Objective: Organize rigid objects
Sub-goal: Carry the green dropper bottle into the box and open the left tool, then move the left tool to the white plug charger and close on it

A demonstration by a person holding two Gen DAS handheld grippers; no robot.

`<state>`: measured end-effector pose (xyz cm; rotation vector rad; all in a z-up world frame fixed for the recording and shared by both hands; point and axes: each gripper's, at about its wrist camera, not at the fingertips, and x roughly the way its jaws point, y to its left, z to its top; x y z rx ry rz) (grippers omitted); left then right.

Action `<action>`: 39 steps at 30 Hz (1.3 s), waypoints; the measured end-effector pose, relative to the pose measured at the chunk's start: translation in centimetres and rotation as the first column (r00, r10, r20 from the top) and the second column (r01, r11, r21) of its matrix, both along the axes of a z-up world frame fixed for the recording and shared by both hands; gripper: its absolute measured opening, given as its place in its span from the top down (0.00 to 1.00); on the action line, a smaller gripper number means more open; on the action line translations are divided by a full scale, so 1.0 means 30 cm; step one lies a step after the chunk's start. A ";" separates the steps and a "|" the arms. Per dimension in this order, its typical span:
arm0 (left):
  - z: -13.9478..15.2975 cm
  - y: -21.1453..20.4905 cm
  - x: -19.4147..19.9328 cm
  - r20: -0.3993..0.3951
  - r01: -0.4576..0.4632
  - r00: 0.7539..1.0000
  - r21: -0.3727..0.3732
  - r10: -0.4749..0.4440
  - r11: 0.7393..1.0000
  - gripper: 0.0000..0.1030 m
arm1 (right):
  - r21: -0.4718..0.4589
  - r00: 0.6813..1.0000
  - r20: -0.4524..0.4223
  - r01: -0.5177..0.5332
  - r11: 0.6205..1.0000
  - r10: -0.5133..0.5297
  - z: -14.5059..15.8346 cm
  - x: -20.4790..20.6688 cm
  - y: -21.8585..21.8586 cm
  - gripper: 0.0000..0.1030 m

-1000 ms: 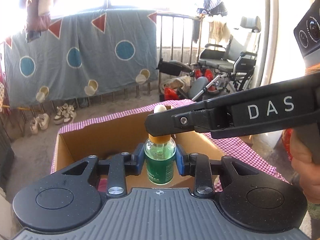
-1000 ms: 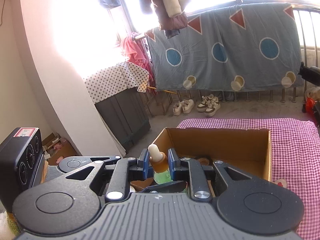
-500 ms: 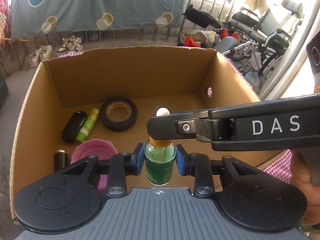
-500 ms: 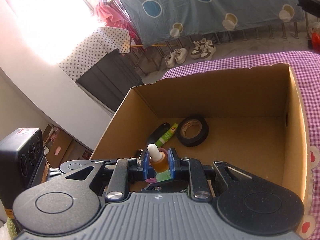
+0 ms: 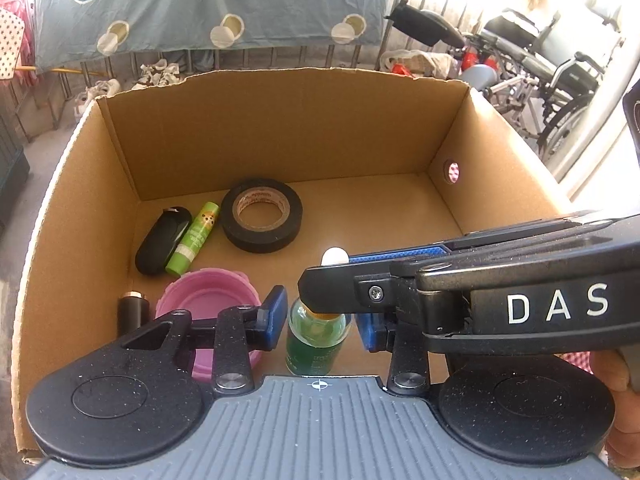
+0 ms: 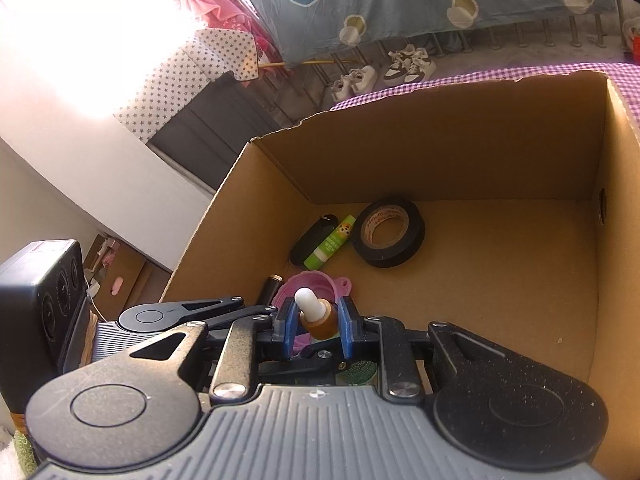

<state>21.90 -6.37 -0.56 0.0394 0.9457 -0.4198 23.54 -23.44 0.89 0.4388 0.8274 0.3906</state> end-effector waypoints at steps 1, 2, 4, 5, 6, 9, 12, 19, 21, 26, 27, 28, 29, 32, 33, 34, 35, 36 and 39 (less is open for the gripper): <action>0.006 -0.001 -0.005 0.004 0.000 1.000 -0.001 0.000 1.000 0.59 | 0.003 1.000 0.004 0.005 1.000 -0.005 0.006 -0.007 -0.002 0.76; 0.014 -0.001 -0.012 0.010 0.004 1.000 -0.002 -0.004 1.000 0.55 | 0.011 1.000 0.010 0.009 1.000 -0.009 0.015 -0.019 -0.005 0.74; 0.035 -0.001 -0.035 0.033 0.012 0.999 -0.001 -0.012 1.000 0.47 | 0.029 0.999 0.026 0.022 0.999 -0.023 0.036 -0.049 -0.016 0.69; 0.047 0.000 -0.049 0.048 0.017 0.999 -0.001 -0.016 1.000 0.43 | 0.036 0.998 0.044 0.031 0.999 -0.033 0.052 -0.069 -0.022 0.64; 0.059 0.001 -0.065 0.066 0.021 0.998 -0.001 -0.021 1.000 0.41 | 0.041 0.997 0.063 0.038 0.998 -0.041 0.071 -0.094 -0.028 0.58; 0.097 0.009 -0.109 0.109 0.022 0.994 -0.007 -0.021 1.000 0.34 | 0.054 0.992 0.109 0.059 0.997 -0.065 0.116 -0.178 -0.049 0.54; 0.136 0.025 -0.155 0.142 0.025 0.990 -0.027 -0.021 0.999 0.31 | 0.071 0.985 0.143 0.088 0.994 -0.098 0.157 -0.282 -0.076 0.53; 0.200 0.084 -0.305 0.210 0.055 0.977 -0.083 -0.037 0.995 0.22 | 0.178 0.961 0.195 0.164 0.970 -0.198 0.175 -0.565 -0.166 0.50; 0.194 0.098 -0.343 0.207 0.070 0.977 -0.098 -0.048 0.993 0.21 | 0.220 0.956 0.183 0.189 0.957 -0.230 0.148 -0.639 -0.187 0.50; 0.118 0.074 -0.432 0.173 0.132 0.978 -0.070 -0.118 0.989 0.19 | 0.260 0.969 0.088 0.201 0.944 -0.231 0.031 -0.683 -0.163 0.50; 0.096 0.062 -0.443 0.167 0.141 0.977 -0.061 -0.130 0.988 0.19 | 0.258 0.971 0.062 0.206 0.944 -0.229 0.002 -0.673 -0.148 0.50; 0.076 0.049 -0.448 0.154 0.144 0.979 -0.053 -0.135 0.988 0.19 | 0.258 0.972 0.040 0.212 0.942 -0.230 -0.022 -0.661 -0.140 0.50; 0.057 0.038 -0.449 0.142 0.149 0.980 -0.048 -0.141 0.988 0.20 | 0.263 0.973 0.015 0.218 0.940 -0.230 -0.054 -0.641 -0.126 0.50; 0.007 0.006 -0.452 0.135 0.170 0.977 -0.041 -0.163 0.985 0.21 | 0.299 0.975 -0.015 0.216 0.930 -0.221 -0.119 -0.596 -0.112 0.50; -0.009 -0.002 -0.448 0.132 0.172 0.977 -0.040 -0.166 0.984 0.22 | 0.310 0.976 -0.020 0.214 0.926 -0.219 -0.133 -0.579 -0.111 0.51; -0.023 -0.009 -0.441 0.126 0.166 0.979 -0.033 -0.161 0.986 0.24 | 0.322 0.976 -0.024 0.213 0.922 -0.217 -0.153 -0.567 -0.113 0.51; -0.036 -0.017 -0.429 0.119 0.158 0.981 -0.022 -0.154 0.987 0.27 | 0.329 0.976 -0.029 0.214 0.920 -0.217 -0.164 -0.550 -0.112 0.54; -0.046 -0.017 -0.427 0.120 0.154 0.981 -0.017 -0.151 0.988 0.29 | 0.332 0.975 -0.037 0.220 0.918 -0.220 -0.172 -0.532 -0.115 0.55; -0.065 -0.032 -0.400 0.142 0.126 0.982 0.017 -0.127 0.992 0.37 | 0.326 0.971 -0.061 0.239 0.915 -0.232 -0.199 -0.481 -0.122 0.58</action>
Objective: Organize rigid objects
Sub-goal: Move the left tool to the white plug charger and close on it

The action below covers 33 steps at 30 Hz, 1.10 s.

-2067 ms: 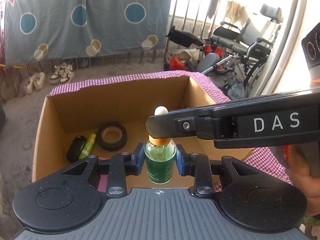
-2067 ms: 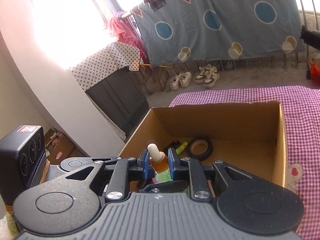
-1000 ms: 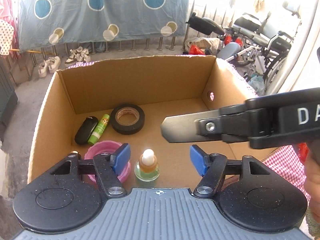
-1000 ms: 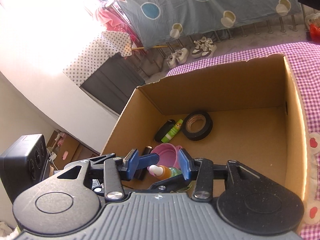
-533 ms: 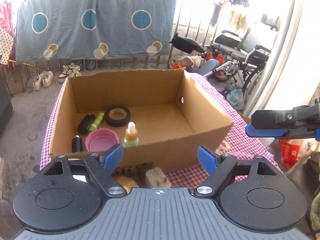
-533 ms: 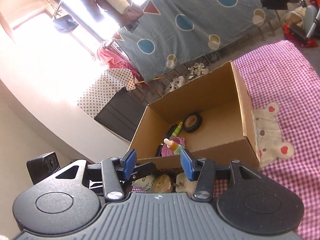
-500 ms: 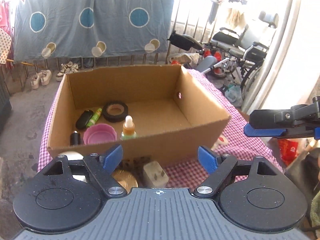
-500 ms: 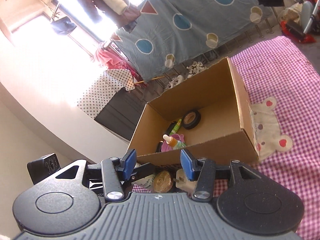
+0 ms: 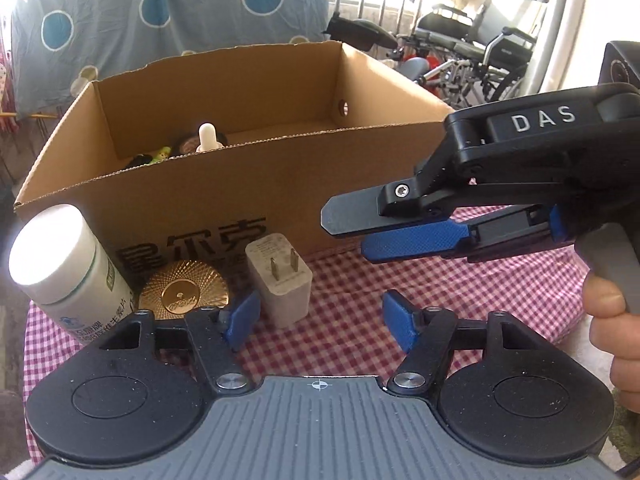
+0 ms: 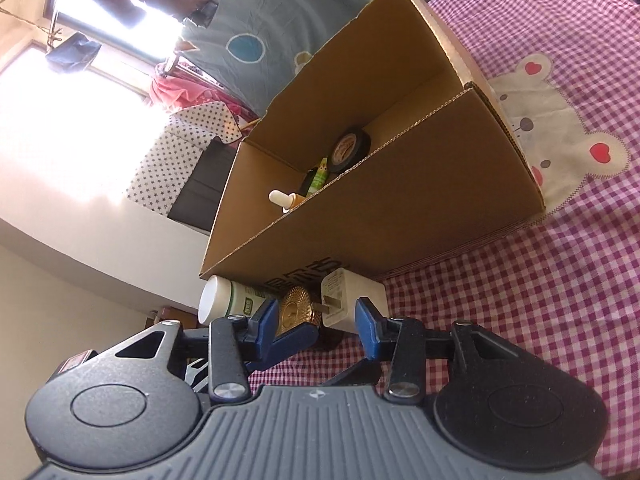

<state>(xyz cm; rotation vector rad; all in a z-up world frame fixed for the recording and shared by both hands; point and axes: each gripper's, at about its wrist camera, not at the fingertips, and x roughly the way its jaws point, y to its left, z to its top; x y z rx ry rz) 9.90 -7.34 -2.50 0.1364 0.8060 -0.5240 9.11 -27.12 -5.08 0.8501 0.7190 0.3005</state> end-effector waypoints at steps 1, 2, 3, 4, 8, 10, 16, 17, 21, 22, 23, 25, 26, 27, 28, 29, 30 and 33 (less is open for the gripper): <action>-0.013 0.003 -0.009 0.012 -0.017 1.000 0.012 0.016 1.000 0.42 | -0.004 1.000 -0.011 0.004 1.000 -0.004 -0.010 0.019 -0.004 0.58; -0.021 -0.001 0.000 0.014 -0.028 1.000 0.022 0.027 0.999 0.44 | -0.003 1.000 -0.022 0.003 1.000 -0.003 -0.020 0.037 -0.006 0.59; -0.025 -0.003 0.008 0.014 -0.034 0.999 0.024 0.034 0.999 0.45 | 0.000 1.000 -0.030 -0.001 1.000 0.001 -0.029 0.055 -0.005 0.59; -0.031 -0.005 0.011 0.012 -0.043 0.999 0.022 0.042 0.999 0.47 | 0.001 0.999 -0.039 -0.004 1.000 0.004 -0.040 0.070 -0.003 0.59; -0.041 -0.019 0.026 0.011 -0.058 0.998 0.029 0.057 0.998 0.52 | -0.002 0.998 -0.067 -0.021 1.000 0.021 -0.073 0.121 0.010 0.61; -0.045 -0.021 0.038 0.010 -0.080 0.997 0.031 0.079 0.996 0.57 | 0.002 0.997 -0.079 -0.028 1.000 0.028 -0.087 0.142 0.018 0.64; -0.064 -0.015 0.066 -0.015 -0.102 0.995 0.013 0.102 0.995 0.63 | 0.025 0.995 -0.097 -0.029 0.999 0.031 -0.112 0.173 0.039 0.65; -0.063 -0.022 0.067 -0.014 -0.101 0.995 0.011 0.101 0.995 0.64 | 0.025 0.995 -0.098 -0.026 0.999 0.028 -0.112 0.169 0.038 0.66; -0.061 -0.016 0.052 -0.032 -0.069 0.997 -0.027 0.069 0.997 0.64 | 0.030 0.994 -0.110 -0.002 1.000 0.006 -0.110 0.136 0.021 0.65; -0.060 -0.017 0.046 -0.037 -0.055 0.998 -0.035 0.053 0.998 0.65 | 0.030 0.993 -0.114 0.006 1.000 -0.002 -0.110 0.123 0.015 0.65; -0.059 -0.022 0.038 -0.039 -0.040 0.998 -0.039 0.038 0.998 0.65 | 0.029 0.993 -0.118 0.016 0.999 -0.013 -0.110 0.106 0.007 0.65; -0.059 -0.036 0.019 -0.044 -0.004 0.999 -0.048 0.001 0.999 0.65 | 0.022 0.992 -0.123 0.038 0.999 -0.035 -0.107 0.071 -0.009 0.65; -0.060 -0.041 0.009 -0.047 0.013 0.999 -0.053 -0.015 0.999 0.65 | 0.019 0.991 -0.127 0.049 0.999 -0.047 -0.106 0.054 -0.013 0.65; -0.059 -0.045 0.001 -0.047 0.026 0.998 -0.055 -0.029 0.998 0.65 | 0.018 0.990 -0.129 0.059 0.998 -0.056 -0.107 0.038 -0.016 0.65; -0.060 -0.051 -0.006 -0.043 0.042 0.998 -0.055 -0.045 0.998 0.65 | 0.019 0.989 -0.131 0.068 0.998 -0.064 -0.110 0.024 -0.020 0.66; -0.062 -0.054 -0.010 -0.039 0.053 0.998 -0.052 -0.055 0.997 0.65 | 0.023 0.989 -0.131 0.076 0.997 -0.072 -0.112 0.016 -0.020 0.66; -0.066 -0.056 -0.013 -0.036 0.061 0.997 -0.046 -0.063 0.997 0.65 | 0.028 0.988 -0.131 0.080 0.996 -0.076 -0.115 0.009 -0.023 0.66; -0.075 -0.072 -0.004 -0.043 0.065 0.997 -0.024 -0.066 0.998 0.64 | 0.064 0.988 -0.128 0.096 0.993 -0.087 -0.129 0.000 -0.042 0.65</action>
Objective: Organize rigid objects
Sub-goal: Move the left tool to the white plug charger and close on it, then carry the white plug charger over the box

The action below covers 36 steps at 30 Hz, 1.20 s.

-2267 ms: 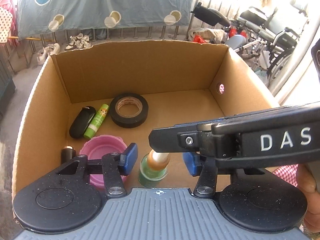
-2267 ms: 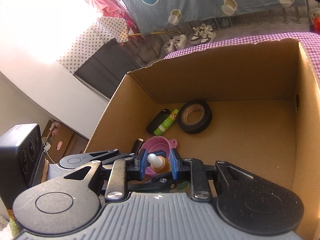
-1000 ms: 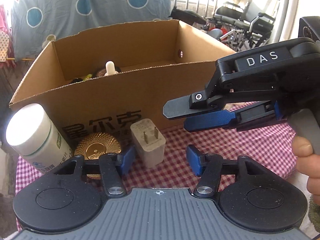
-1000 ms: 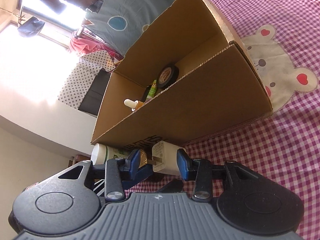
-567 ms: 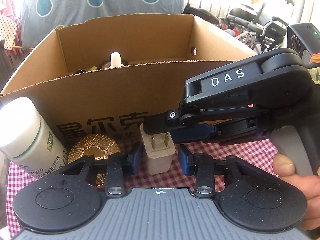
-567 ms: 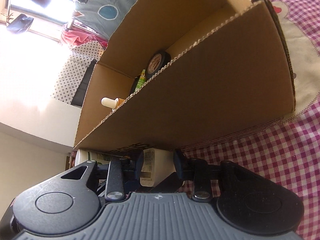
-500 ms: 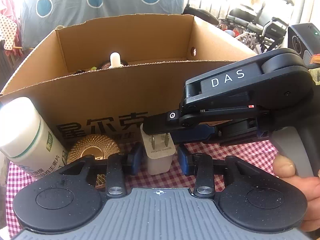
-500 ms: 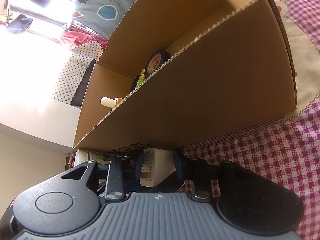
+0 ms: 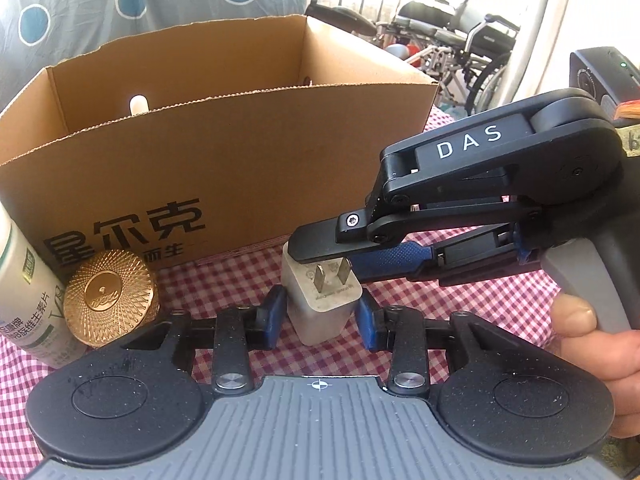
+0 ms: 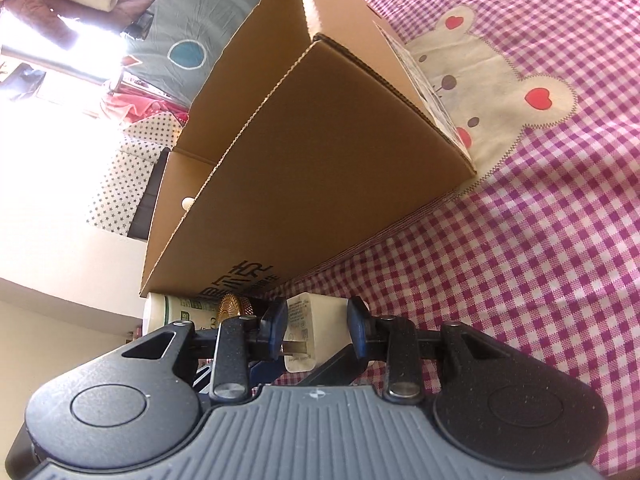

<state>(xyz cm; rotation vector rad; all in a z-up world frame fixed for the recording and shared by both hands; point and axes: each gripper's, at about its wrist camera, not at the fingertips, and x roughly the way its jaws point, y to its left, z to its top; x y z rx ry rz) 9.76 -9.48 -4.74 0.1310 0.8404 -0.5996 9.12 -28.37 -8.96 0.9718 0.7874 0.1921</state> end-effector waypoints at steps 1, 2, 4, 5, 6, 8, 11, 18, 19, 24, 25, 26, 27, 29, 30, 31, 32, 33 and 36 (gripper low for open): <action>-0.001 -0.003 0.002 0.001 0.000 1.000 0.005 0.000 1.000 0.64 | 0.006 1.000 0.001 0.004 1.000 -0.004 -0.002 0.001 0.000 0.64; -0.001 -0.013 0.008 0.004 0.002 1.000 0.010 -0.002 1.000 0.64 | 0.007 1.000 0.004 0.007 1.000 -0.007 -0.002 0.002 0.002 0.64; -0.010 -0.031 0.015 0.006 0.004 1.000 0.019 -0.004 1.000 0.64 | 0.007 1.000 0.007 0.011 1.000 -0.011 -0.003 0.000 0.001 0.62; -0.015 -0.041 0.020 0.005 0.004 1.000 0.022 -0.004 1.000 0.64 | 0.006 1.000 0.008 0.013 1.000 -0.013 -0.003 0.000 0.001 0.62; -0.015 -0.044 0.020 0.005 0.003 1.000 0.024 -0.004 1.000 0.63 | 0.007 1.000 0.009 0.014 1.000 -0.014 -0.005 0.000 0.000 0.61; -0.017 -0.069 0.025 0.014 0.001 1.000 0.035 -0.002 0.999 0.64 | 0.012 1.000 0.009 0.017 1.000 -0.017 -0.008 0.001 0.001 0.60; -0.019 -0.083 0.023 0.017 -0.003 1.000 0.037 0.003 0.999 0.65 | 0.004 1.000 0.011 0.018 1.000 -0.018 -0.004 -0.004 -0.001 0.60; -0.016 -0.090 0.013 0.024 -0.012 1.000 0.051 0.011 0.999 0.67 | -0.017 1.000 0.021 0.022 1.000 -0.022 0.007 -0.006 0.035 0.60; -0.012 -0.078 0.007 0.028 -0.014 1.000 0.051 0.012 0.999 0.67 | -0.014 0.999 0.024 0.024 1.000 -0.023 0.009 -0.009 0.036 0.60; 0.036 -0.067 -0.038 0.074 -0.023 0.997 0.050 0.020 0.998 0.68 | -0.028 0.997 0.068 0.023 0.999 -0.021 0.062 -0.044 0.059 0.60; 0.051 -0.061 -0.051 0.086 -0.026 0.996 0.047 0.022 0.999 0.68 | -0.034 0.997 0.080 0.022 0.999 -0.019 0.080 -0.055 0.066 0.60; 0.065 -0.057 -0.061 0.097 -0.029 0.995 0.045 0.025 0.999 0.68 | -0.042 0.995 0.095 0.020 0.999 -0.016 0.099 -0.065 0.074 0.60; 0.085 -0.048 -0.073 0.115 -0.033 0.993 0.040 0.028 0.999 0.68 | -0.049 0.994 0.109 0.018 0.999 -0.012 0.117 -0.073 0.081 0.60; 0.121 -0.034 -0.090 0.144 -0.038 0.989 0.031 0.033 0.999 0.68 | -0.071 0.989 0.145 0.017 0.997 -0.007 0.167 -0.093 0.096 0.60; 0.140 -0.028 -0.097 0.158 -0.041 0.987 0.024 0.036 0.999 0.68 | -0.082 0.987 0.162 0.018 0.996 -0.004 0.189 -0.100 0.103 0.60; 0.164 -0.020 -0.104 0.176 -0.044 0.984 0.016 0.041 0.999 0.68 | -0.093 0.983 0.181 0.019 0.995 -0.002 0.214 -0.107 0.110 0.59; 0.186 -0.015 -0.108 0.190 -0.047 0.981 0.009 0.045 0.999 0.68 | -0.106 0.979 0.206 0.021 0.994 0.002 0.245 -0.113 0.118 0.60; 0.206 -0.009 -0.110 0.203 -0.051 0.978 0.005 0.049 0.999 0.69 | -0.114 0.974 0.226 0.021 0.993 0.005 0.270 -0.118 0.123 0.60; 0.268 -0.001 -0.110 0.254 -0.058 0.965 -0.003 0.057 0.998 0.69 | -0.133 0.960 0.279 0.014 0.991 0.024 0.342 -0.115 0.128 0.59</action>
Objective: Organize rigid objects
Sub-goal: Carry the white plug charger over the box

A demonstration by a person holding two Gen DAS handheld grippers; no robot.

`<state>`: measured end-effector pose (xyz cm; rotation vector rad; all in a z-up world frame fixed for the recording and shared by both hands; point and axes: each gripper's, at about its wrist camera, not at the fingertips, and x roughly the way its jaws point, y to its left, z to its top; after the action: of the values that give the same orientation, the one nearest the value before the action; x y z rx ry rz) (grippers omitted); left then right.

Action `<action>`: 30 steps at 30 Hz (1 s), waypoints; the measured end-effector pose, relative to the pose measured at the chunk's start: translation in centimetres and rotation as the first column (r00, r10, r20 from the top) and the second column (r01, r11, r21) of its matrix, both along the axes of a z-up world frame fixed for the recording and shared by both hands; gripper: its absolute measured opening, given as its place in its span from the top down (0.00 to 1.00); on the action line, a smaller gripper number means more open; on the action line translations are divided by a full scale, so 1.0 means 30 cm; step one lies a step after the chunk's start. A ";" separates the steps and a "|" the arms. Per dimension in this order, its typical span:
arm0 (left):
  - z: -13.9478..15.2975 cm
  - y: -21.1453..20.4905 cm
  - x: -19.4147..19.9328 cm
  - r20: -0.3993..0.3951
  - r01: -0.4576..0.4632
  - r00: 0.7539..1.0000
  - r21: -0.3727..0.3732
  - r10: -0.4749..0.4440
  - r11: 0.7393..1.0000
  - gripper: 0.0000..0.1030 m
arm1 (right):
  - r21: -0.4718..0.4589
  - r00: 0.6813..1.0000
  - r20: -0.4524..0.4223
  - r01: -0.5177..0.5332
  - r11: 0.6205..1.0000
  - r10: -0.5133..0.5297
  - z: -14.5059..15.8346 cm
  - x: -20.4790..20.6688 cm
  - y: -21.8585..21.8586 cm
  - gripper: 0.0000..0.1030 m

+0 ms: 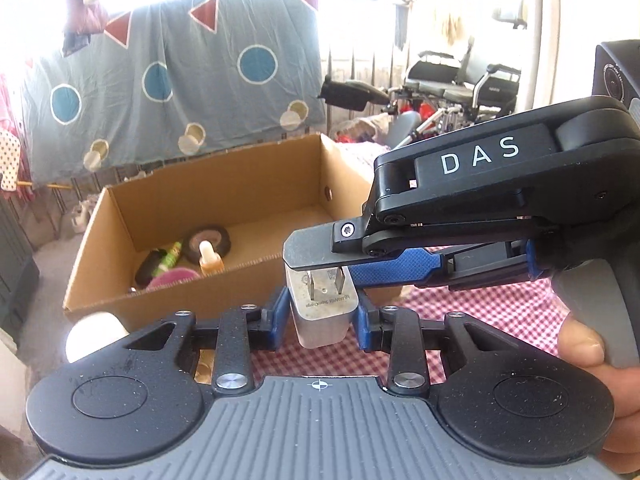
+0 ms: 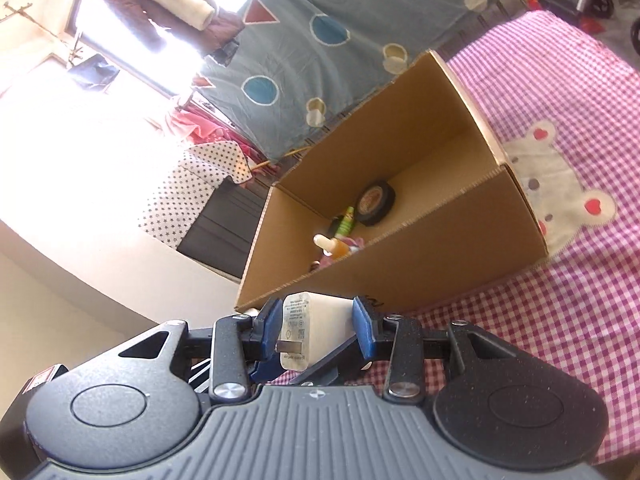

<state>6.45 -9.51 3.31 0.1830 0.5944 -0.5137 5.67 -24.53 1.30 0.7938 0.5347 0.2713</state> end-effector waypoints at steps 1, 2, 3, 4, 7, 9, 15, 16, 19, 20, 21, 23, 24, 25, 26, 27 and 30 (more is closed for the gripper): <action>0.021 0.001 0.008 0.016 -0.002 1.000 -0.002 0.002 1.000 0.69 | -0.008 1.000 0.016 -0.006 1.000 0.006 0.024 0.007 0.000 0.59; 0.041 0.003 0.018 0.027 -0.004 1.000 -0.006 0.005 1.000 0.69 | -0.020 0.999 0.033 -0.012 1.000 0.013 0.055 0.018 -0.001 0.59; 0.060 0.005 0.033 0.033 -0.006 0.999 -0.012 0.007 1.000 0.69 | -0.032 0.999 0.044 -0.015 0.999 0.017 0.077 0.029 -0.001 0.59; 0.078 0.007 0.051 0.034 -0.008 0.999 -0.019 0.009 1.000 0.69 | -0.046 0.998 0.054 -0.019 0.999 0.021 0.102 0.044 -0.001 0.59; 0.118 0.006 0.128 0.024 -0.022 0.999 -0.042 0.023 0.999 0.73 | -0.095 0.997 0.075 -0.023 0.995 0.030 0.166 0.107 -0.008 0.60; 0.132 0.007 0.194 -0.002 -0.027 1.000 -0.054 0.027 0.998 0.75 | -0.114 0.997 0.066 -0.028 0.993 0.035 0.184 0.164 -0.017 0.60; 0.080 -0.007 0.379 -0.139 -0.063 0.989 -0.050 0.055 0.997 0.75 | -0.098 0.999 -0.031 -0.043 0.994 0.041 0.144 0.353 -0.065 0.60; 0.067 -0.013 0.412 -0.172 -0.071 0.983 -0.042 0.062 0.997 0.75 | -0.093 0.997 -0.057 -0.051 0.994 0.045 0.133 0.388 -0.075 0.60; 0.033 -0.010 0.508 -0.279 -0.091 0.957 -0.027 0.080 0.995 0.75 | -0.087 0.989 -0.133 -0.074 0.993 0.063 0.098 0.484 -0.097 0.60; 0.021 -0.009 0.534 -0.312 -0.099 0.946 -0.023 0.087 0.995 0.75 | -0.078 0.984 -0.161 -0.083 0.993 0.070 0.083 0.516 -0.103 0.60; 0.010 -0.006 0.556 -0.344 -0.104 0.934 -0.017 0.091 0.994 0.75 | -0.074 0.979 -0.188 -0.093 0.993 0.078 0.068 0.547 -0.108 0.60; -0.014 0.003 0.598 -0.398 -0.119 0.911 -0.006 0.106 0.993 0.75 | -0.055 0.968 -0.234 -0.105 0.993 0.089 0.042 0.597 -0.119 0.60; -0.023 0.005 0.614 -0.417 -0.125 0.901 0.004 0.115 0.992 0.75 | -0.046 0.962 -0.254 -0.114 0.992 0.099 0.028 0.621 -0.122 0.60; -0.033 0.009 0.631 -0.438 -0.129 0.891 0.010 0.121 0.992 0.75 | -0.036 0.956 -0.275 -0.118 0.992 0.103 0.015 0.644 -0.126 0.60; -0.045 0.013 0.649 -0.462 -0.139 0.878 0.013 0.129 0.990 0.75 | -0.029 0.950 -0.294 -0.121 0.992 0.107 0.002 0.665 -0.129 0.60; -0.055 0.018 0.662 -0.481 -0.149 0.865 0.018 0.139 0.989 0.75 | -0.026 0.944 -0.311 -0.128 0.991 0.114 -0.012 0.689 -0.128 0.60; -0.095 0.036 0.703 -0.541 -0.180 0.825 0.025 0.165 0.983 0.75 | -0.025 0.928 -0.353 -0.135 0.991 0.118 -0.051 0.735 -0.118 0.60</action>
<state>27.54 -8.43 0.47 -0.0509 1.1495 -0.3932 27.72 -28.07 -0.25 0.7645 0.9294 0.2346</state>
